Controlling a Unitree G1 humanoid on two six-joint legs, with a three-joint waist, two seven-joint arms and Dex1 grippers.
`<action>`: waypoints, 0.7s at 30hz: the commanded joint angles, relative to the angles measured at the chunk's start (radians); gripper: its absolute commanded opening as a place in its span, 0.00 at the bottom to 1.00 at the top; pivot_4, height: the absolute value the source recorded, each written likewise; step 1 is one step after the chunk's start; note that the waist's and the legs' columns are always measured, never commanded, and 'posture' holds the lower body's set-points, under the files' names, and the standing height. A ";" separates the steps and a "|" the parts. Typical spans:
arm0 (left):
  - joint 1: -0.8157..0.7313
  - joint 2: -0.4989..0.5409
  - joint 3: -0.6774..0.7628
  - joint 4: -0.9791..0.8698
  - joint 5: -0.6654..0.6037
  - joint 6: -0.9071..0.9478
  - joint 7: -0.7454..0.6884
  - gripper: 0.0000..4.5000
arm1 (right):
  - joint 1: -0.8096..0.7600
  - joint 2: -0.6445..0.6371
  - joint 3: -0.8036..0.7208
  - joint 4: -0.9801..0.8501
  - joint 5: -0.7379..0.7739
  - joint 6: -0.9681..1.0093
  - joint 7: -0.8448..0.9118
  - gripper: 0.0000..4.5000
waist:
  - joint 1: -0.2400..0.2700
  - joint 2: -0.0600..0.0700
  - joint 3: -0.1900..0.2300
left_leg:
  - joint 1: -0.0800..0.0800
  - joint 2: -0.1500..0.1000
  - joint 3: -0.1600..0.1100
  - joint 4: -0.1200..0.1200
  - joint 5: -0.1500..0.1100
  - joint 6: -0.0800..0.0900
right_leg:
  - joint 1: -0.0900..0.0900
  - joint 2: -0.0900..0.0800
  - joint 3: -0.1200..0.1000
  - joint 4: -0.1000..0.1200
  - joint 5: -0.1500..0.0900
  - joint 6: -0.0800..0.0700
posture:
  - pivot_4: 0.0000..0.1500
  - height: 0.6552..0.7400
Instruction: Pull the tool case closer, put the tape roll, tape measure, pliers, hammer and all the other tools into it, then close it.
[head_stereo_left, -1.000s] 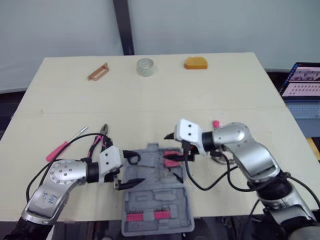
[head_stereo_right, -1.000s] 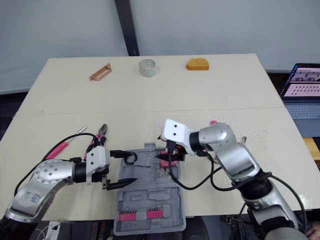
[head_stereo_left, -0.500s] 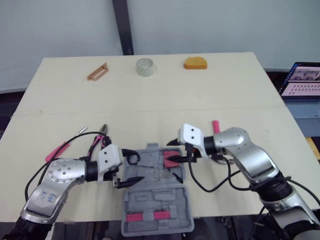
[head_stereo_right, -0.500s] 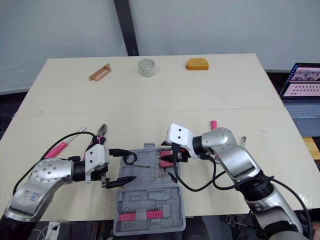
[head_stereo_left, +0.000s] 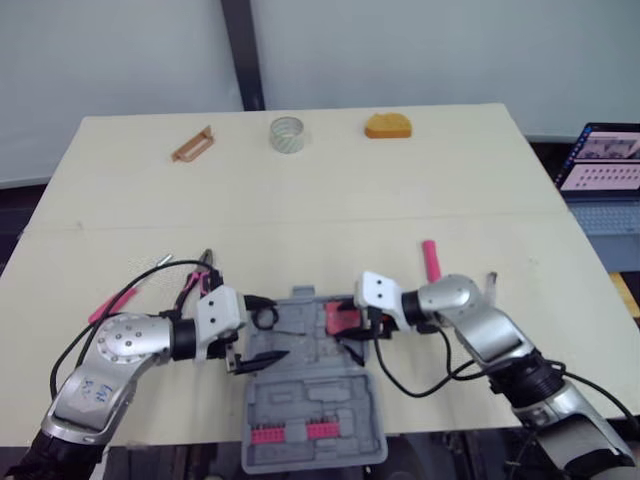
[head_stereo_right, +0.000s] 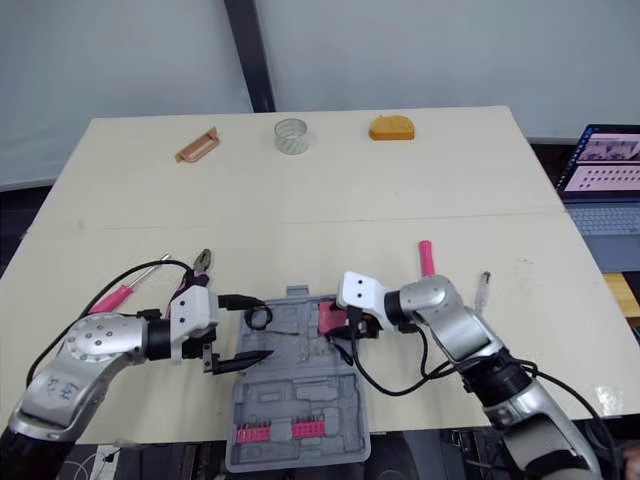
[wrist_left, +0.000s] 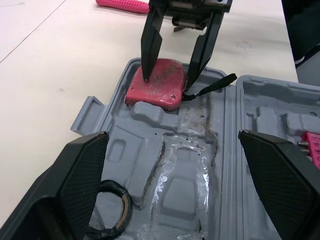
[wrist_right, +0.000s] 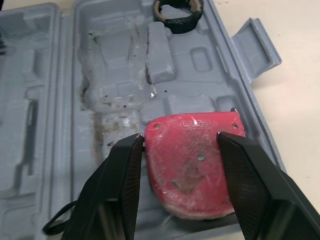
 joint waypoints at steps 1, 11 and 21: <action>0.003 0.001 0.015 -0.023 -0.012 -0.013 -0.003 1.00 | -0.011 0.008 -0.010 0.029 -0.001 -0.041 0.014 0.56 | 0.000 0.000 0.000 | 0.000 0.000 0.000 0.000 0.000 0.000 | 0.000 0.000 0.000 0.000 0.000 0.000 | 1.00 1.00; 0.012 0.001 0.019 -0.024 -0.012 -0.018 -0.001 1.00 | -0.023 0.009 -0.032 0.024 0.039 -0.022 0.042 0.29 | 0.001 0.000 0.000 | 0.000 0.000 0.000 0.001 0.000 0.000 | 0.001 0.000 0.000 0.000 0.000 0.000 | 1.00 1.00; 0.009 -0.004 0.015 -0.020 -0.014 -0.019 0.000 1.00 | -0.058 0.020 -0.064 0.047 0.055 -0.011 0.021 0.29 | 0.001 0.000 0.000 | 0.000 0.000 0.000 0.001 0.000 0.000 | 0.000 0.000 0.000 0.000 0.000 0.000 | 1.00 1.00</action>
